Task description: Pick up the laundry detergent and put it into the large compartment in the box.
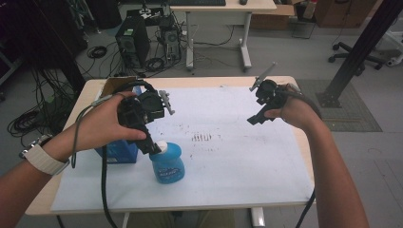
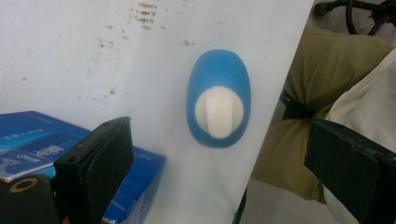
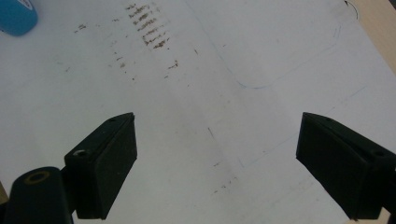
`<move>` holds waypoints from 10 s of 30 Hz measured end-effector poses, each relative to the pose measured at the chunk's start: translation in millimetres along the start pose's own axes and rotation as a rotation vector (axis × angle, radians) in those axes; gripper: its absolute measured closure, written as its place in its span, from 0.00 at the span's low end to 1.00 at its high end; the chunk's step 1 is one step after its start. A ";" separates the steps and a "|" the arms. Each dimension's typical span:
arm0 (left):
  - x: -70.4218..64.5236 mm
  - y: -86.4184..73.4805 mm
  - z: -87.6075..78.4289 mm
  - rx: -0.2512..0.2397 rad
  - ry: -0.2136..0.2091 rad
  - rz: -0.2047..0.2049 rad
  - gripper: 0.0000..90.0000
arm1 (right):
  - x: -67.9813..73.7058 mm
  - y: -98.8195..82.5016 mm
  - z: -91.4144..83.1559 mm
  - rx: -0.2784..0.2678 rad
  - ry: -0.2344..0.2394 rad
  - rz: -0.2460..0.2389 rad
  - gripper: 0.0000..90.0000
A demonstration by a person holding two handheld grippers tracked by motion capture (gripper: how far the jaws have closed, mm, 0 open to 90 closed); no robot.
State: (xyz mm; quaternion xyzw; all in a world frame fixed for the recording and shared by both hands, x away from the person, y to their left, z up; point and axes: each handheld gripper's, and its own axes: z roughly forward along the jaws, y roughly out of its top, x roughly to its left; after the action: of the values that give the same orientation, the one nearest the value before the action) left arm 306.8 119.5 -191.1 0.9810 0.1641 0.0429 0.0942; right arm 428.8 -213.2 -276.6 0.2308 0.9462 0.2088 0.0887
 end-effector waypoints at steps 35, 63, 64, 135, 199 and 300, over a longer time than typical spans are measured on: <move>-1.4 8.8 31.8 0.011 -0.033 0.025 0.09 | -0.1 -0.1 -0.1 0.000 -0.001 0.000 0.14; 4.0 4.1 58.9 0.016 -0.067 0.073 0.09 | 0.1 2.6 3.9 0.003 -0.002 -0.005 0.14; 3.5 4.5 59.8 0.015 -0.067 0.076 0.09 | 0.2 2.6 3.9 0.003 -0.002 -0.005 0.14; 10.5 -0.1 102.1 0.044 -0.106 0.074 0.23 | -0.1 -1.3 4.7 0.001 0.004 0.004 0.14; 4.2 2.6 67.0 -0.003 -0.058 -0.007 0.41 | 2.9 -5.4 -1.5 -0.016 -0.007 0.011 0.14; 51.5 6.1 -71.3 -0.059 0.119 -0.546 0.41 | 1.9 -4.2 -6.0 -0.026 -0.016 -0.001 0.15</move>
State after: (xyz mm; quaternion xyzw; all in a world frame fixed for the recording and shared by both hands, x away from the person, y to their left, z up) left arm 349.1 143.0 -117.4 0.8929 0.4264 0.0783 0.1211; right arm 423.9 -217.9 -273.2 0.2308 0.9428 0.2193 0.0994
